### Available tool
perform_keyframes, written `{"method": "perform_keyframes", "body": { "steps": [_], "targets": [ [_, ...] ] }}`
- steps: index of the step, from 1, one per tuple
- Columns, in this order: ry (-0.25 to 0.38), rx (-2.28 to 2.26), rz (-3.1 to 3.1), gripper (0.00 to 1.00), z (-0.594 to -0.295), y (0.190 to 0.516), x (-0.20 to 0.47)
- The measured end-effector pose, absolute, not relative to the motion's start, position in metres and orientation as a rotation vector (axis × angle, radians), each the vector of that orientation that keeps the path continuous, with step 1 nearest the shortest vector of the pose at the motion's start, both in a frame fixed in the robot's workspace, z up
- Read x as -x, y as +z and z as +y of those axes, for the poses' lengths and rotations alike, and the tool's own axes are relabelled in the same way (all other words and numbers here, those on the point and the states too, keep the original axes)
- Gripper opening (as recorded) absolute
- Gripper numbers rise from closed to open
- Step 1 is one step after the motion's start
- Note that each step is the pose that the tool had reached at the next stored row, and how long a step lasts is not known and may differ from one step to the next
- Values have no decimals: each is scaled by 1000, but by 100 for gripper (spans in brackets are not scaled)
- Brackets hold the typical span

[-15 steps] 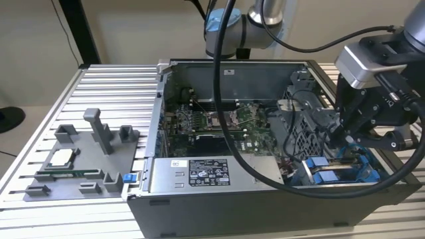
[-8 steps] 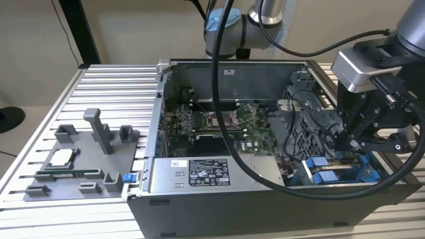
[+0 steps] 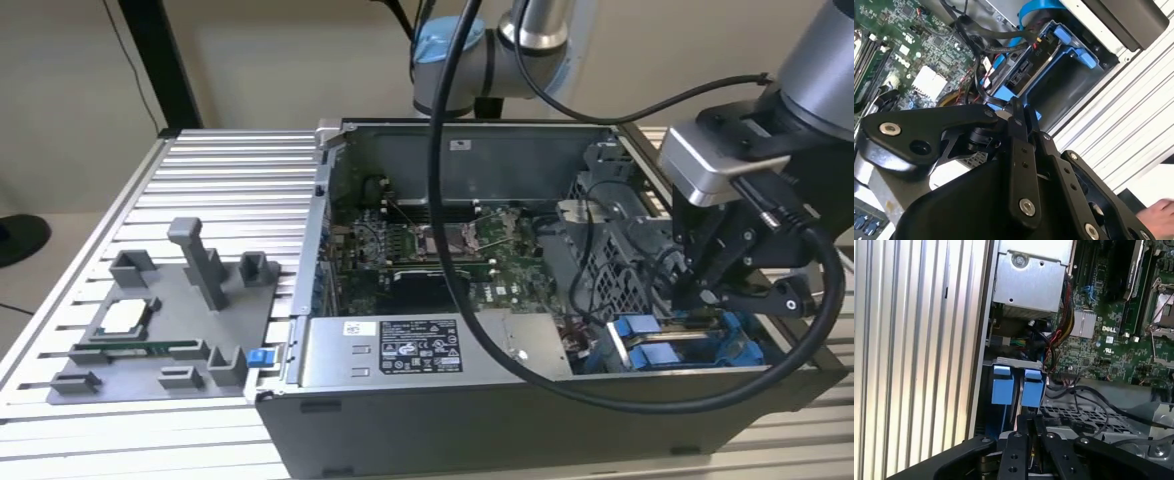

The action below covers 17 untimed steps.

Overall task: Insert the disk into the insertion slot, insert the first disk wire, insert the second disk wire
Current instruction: 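Insert the second disk wire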

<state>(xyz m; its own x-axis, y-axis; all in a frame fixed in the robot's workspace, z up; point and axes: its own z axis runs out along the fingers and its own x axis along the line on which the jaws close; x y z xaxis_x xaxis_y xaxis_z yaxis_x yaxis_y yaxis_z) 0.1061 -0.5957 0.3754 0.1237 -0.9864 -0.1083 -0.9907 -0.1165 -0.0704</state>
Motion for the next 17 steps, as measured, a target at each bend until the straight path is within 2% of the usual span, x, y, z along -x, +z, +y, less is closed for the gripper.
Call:
{"method": "perform_keyframes", "body": {
  "steps": [17],
  "targets": [
    [-4,2270,1945,0,-594,357,-117]
  ]
}}
